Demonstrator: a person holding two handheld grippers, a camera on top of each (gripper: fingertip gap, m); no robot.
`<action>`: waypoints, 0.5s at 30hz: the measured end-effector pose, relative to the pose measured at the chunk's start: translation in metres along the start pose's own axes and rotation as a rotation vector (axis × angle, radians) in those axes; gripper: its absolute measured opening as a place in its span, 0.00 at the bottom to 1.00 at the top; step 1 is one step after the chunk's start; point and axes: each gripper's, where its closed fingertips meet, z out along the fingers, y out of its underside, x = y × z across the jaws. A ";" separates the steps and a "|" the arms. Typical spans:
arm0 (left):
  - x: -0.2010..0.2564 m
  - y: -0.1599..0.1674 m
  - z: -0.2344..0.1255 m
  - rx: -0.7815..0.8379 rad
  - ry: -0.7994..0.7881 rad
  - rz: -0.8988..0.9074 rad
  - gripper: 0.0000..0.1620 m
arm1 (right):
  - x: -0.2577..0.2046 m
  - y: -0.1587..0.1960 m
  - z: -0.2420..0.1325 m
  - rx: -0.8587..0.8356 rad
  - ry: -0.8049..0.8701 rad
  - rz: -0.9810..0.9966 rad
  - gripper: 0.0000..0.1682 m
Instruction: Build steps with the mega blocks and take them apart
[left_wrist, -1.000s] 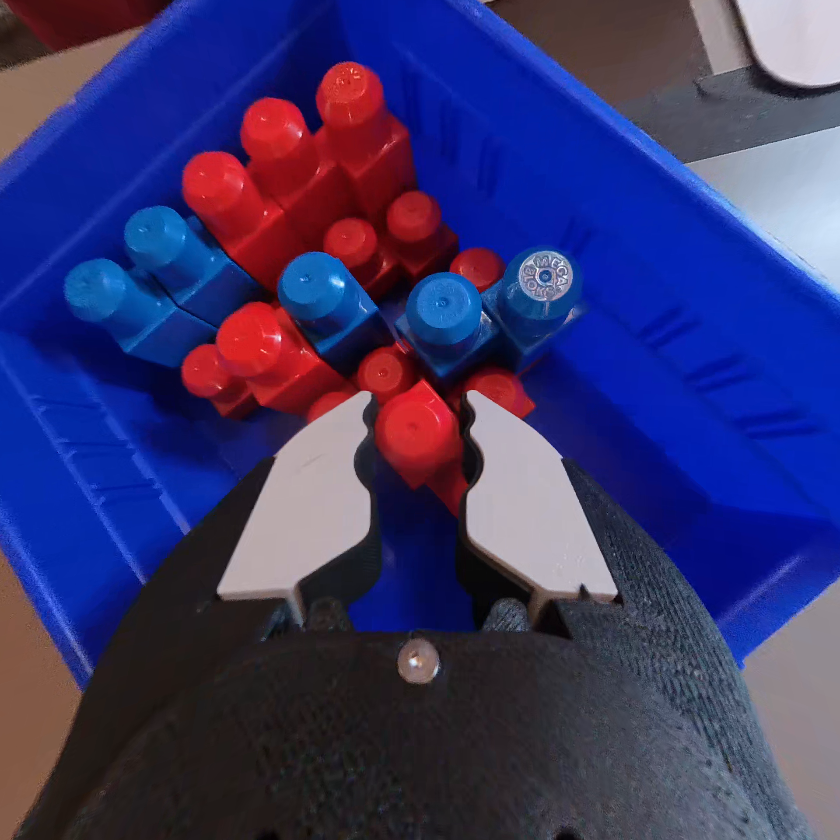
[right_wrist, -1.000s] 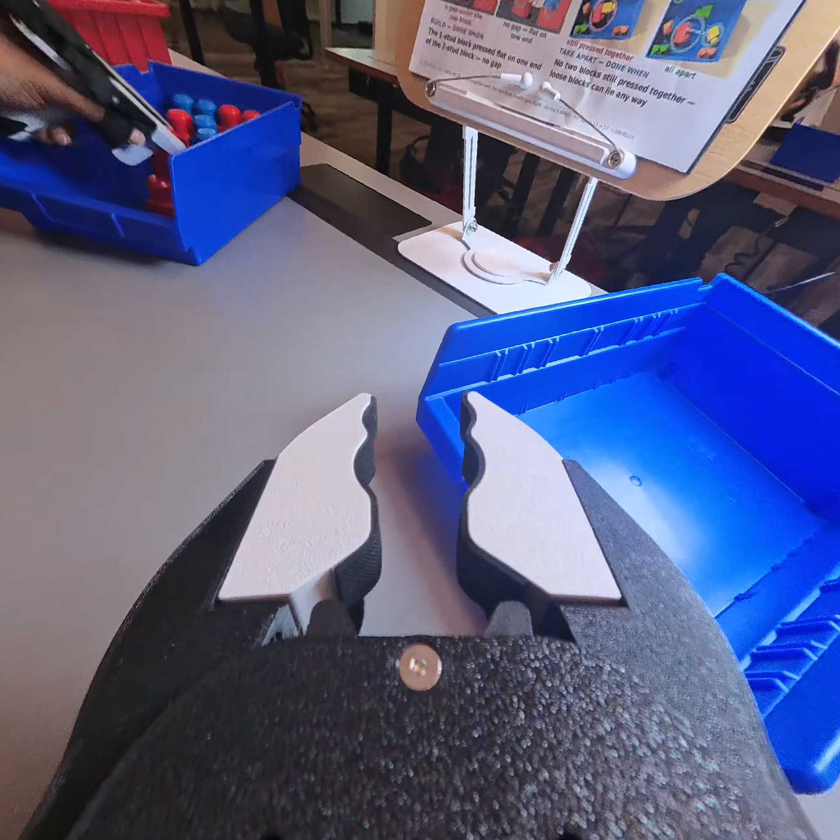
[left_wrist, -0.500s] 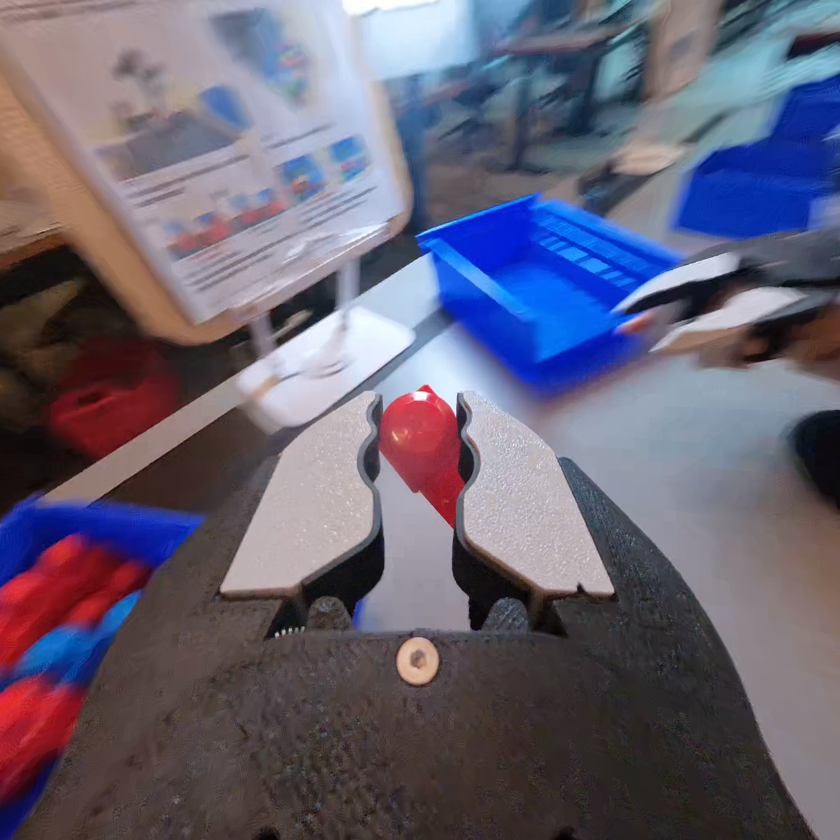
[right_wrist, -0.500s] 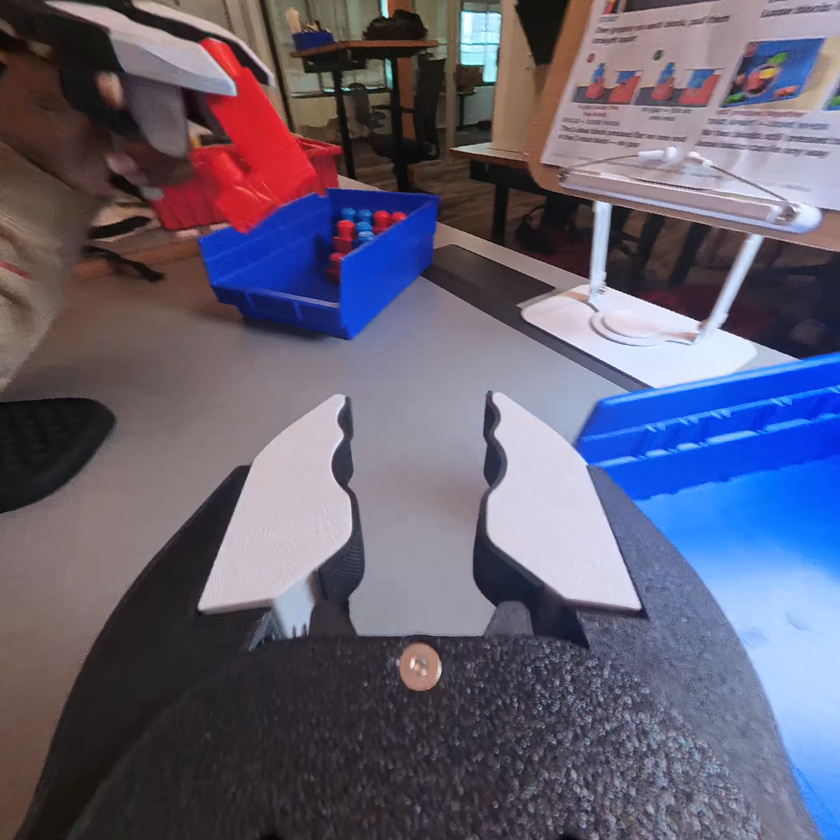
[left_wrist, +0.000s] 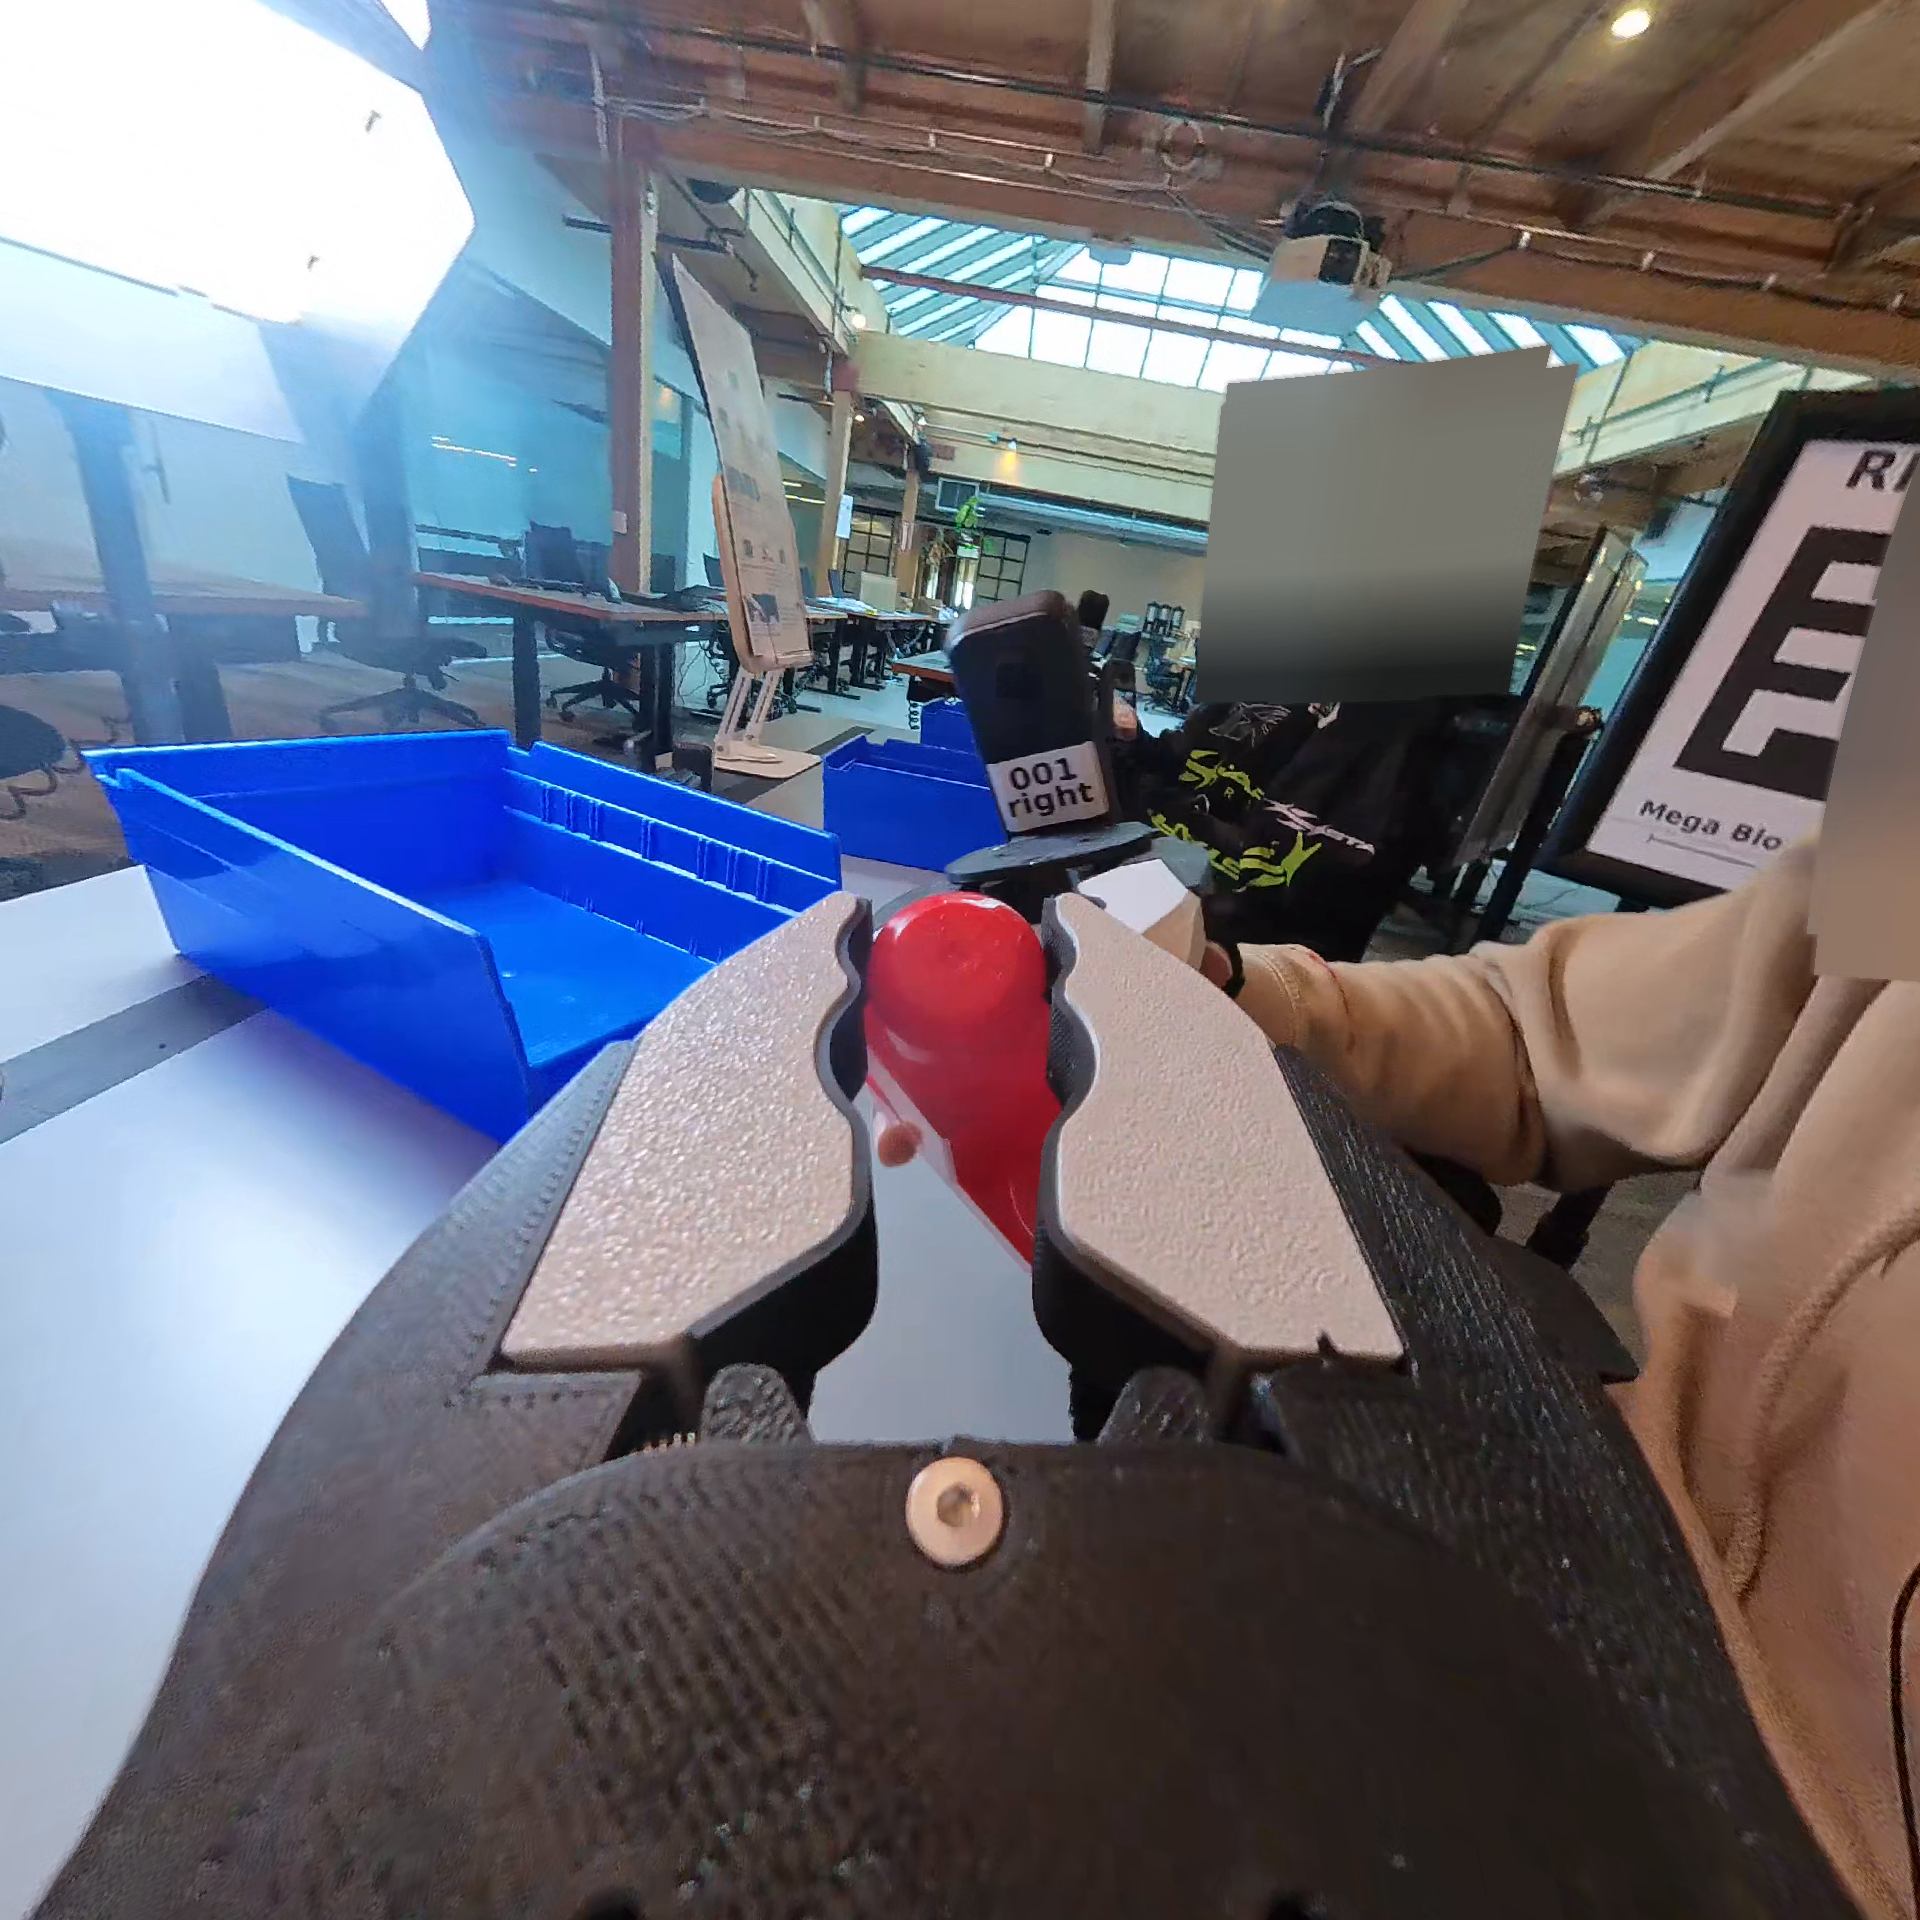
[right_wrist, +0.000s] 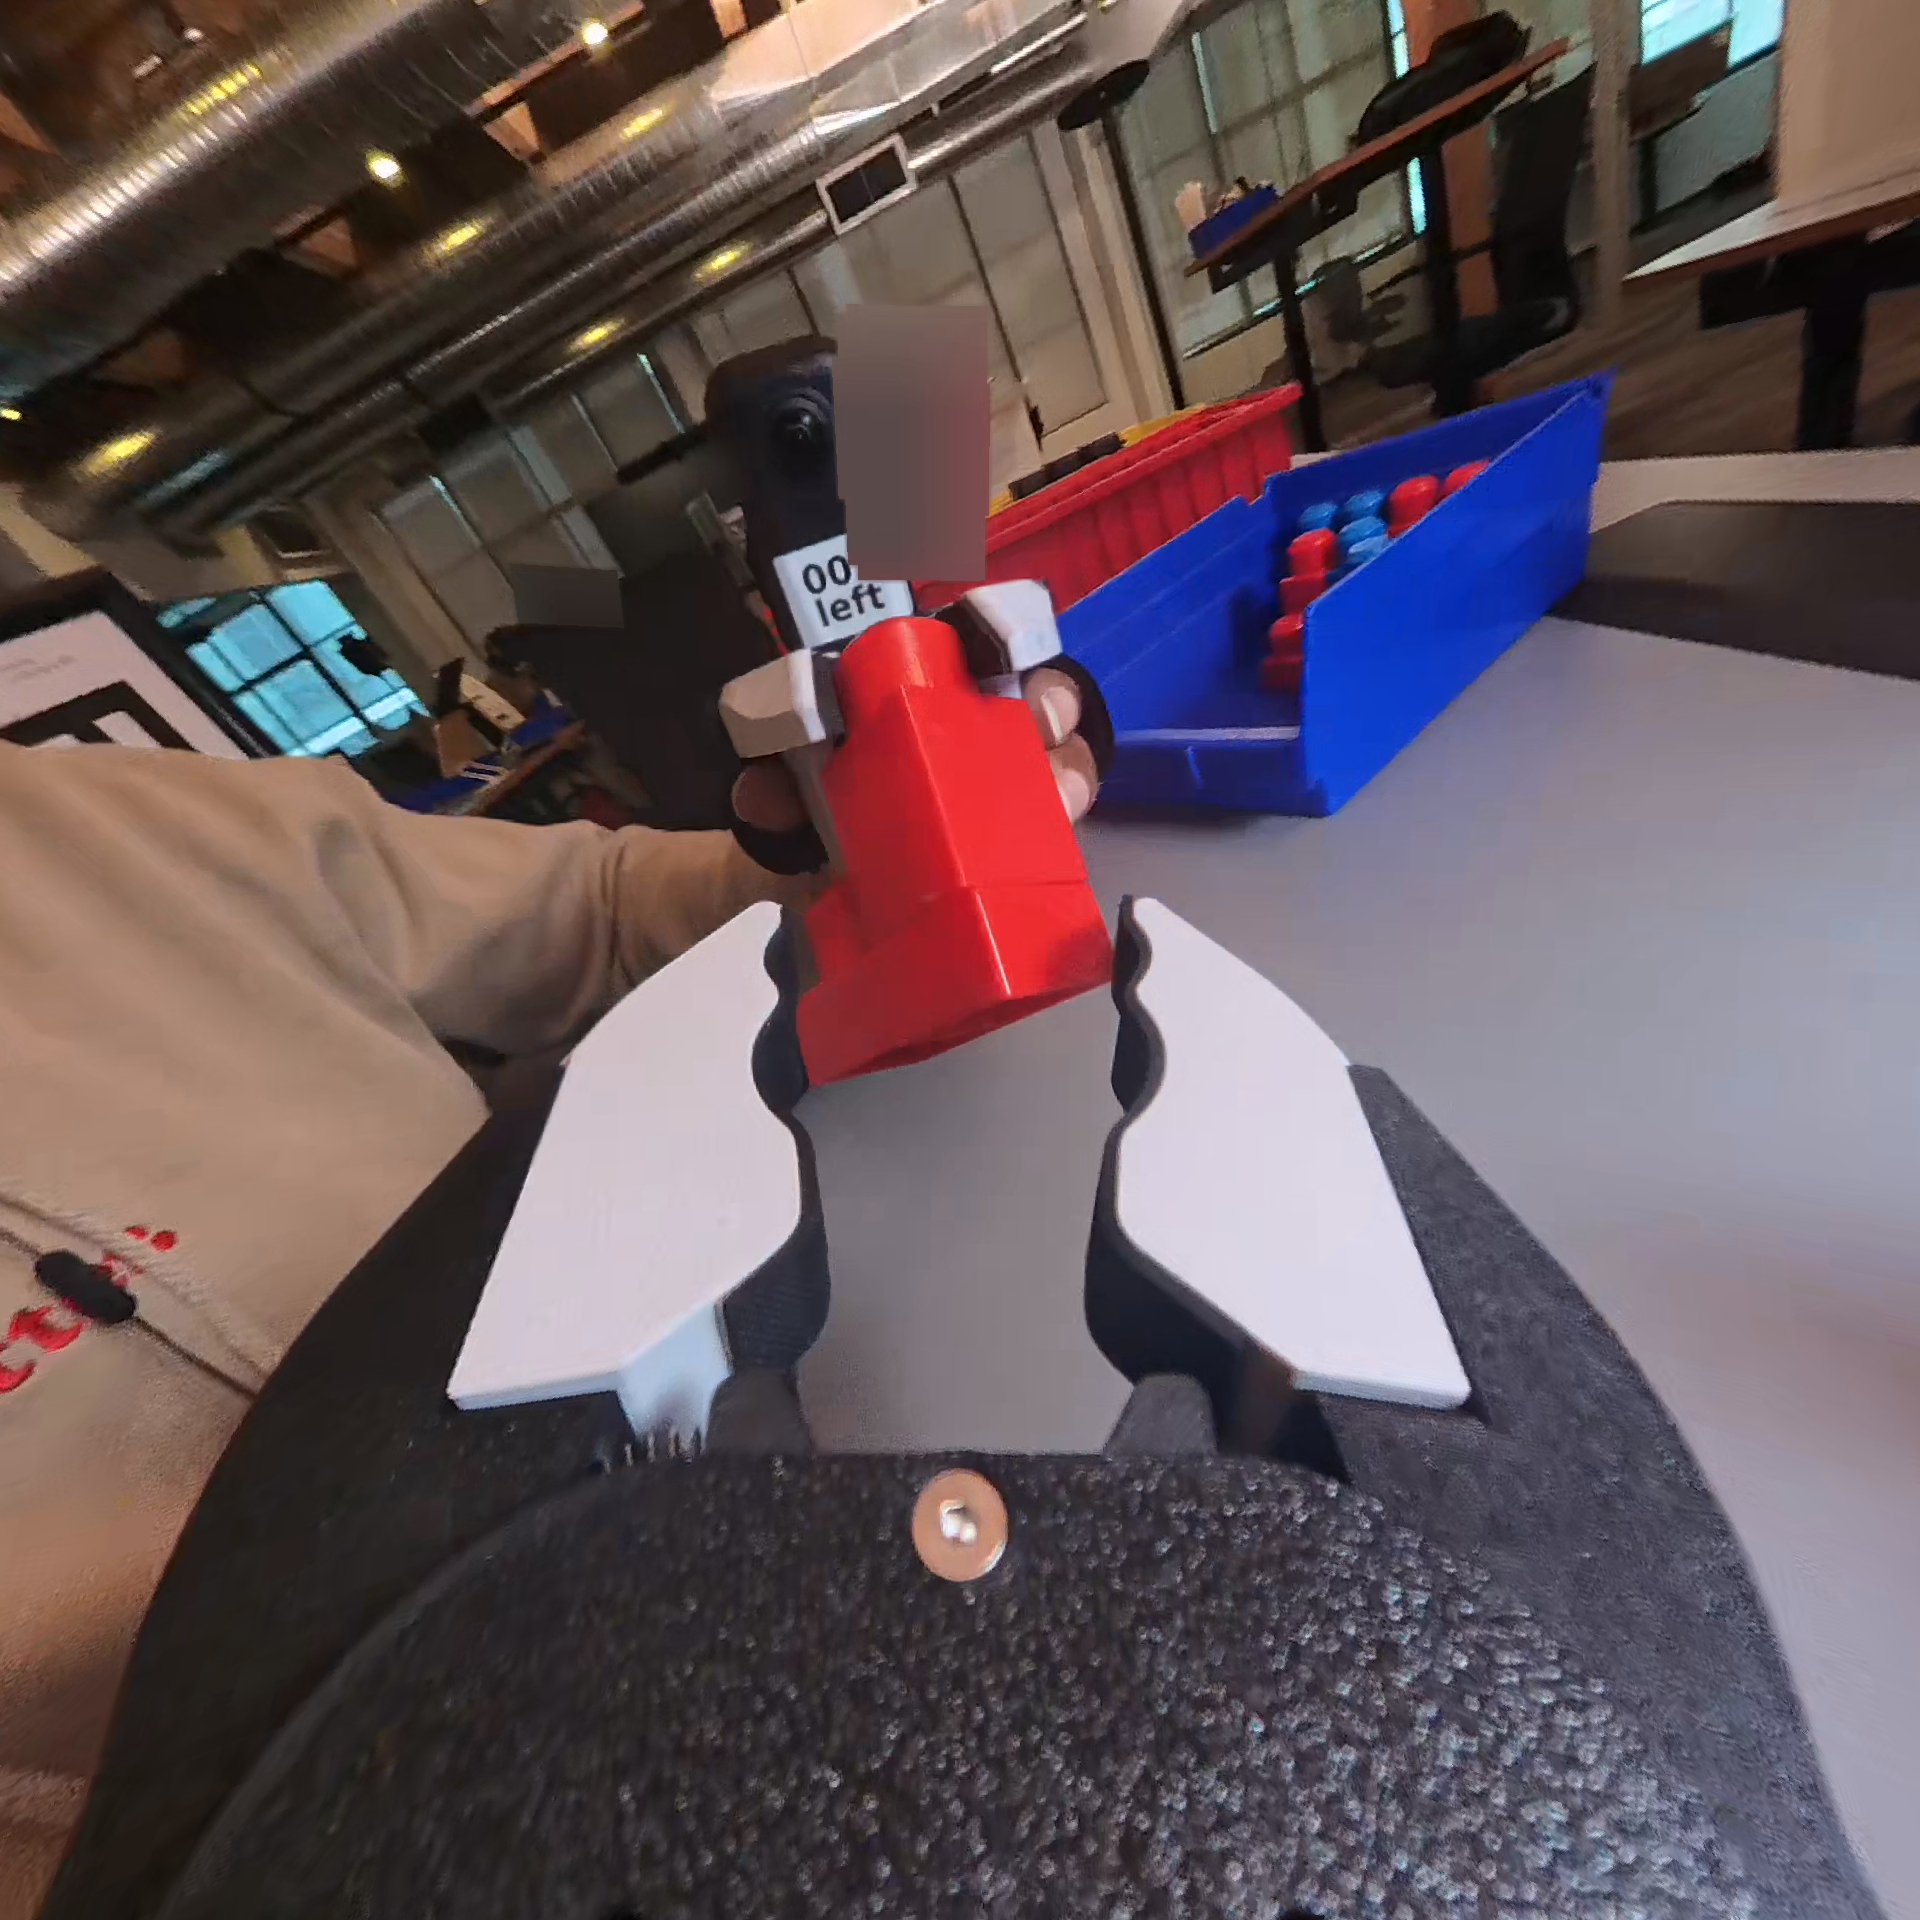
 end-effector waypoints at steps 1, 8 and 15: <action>0.003 0.003 0.002 -0.008 0.010 0.014 0.19 | -0.001 0.005 0.002 -0.011 -0.027 0.019 0.32; 0.012 0.020 0.006 -0.054 0.038 0.099 0.19 | 0.004 0.019 0.000 -0.062 -0.045 0.016 0.25; 0.017 0.020 0.007 -0.023 0.079 0.043 0.19 | 0.000 0.036 0.002 -0.156 -0.067 -0.029 0.33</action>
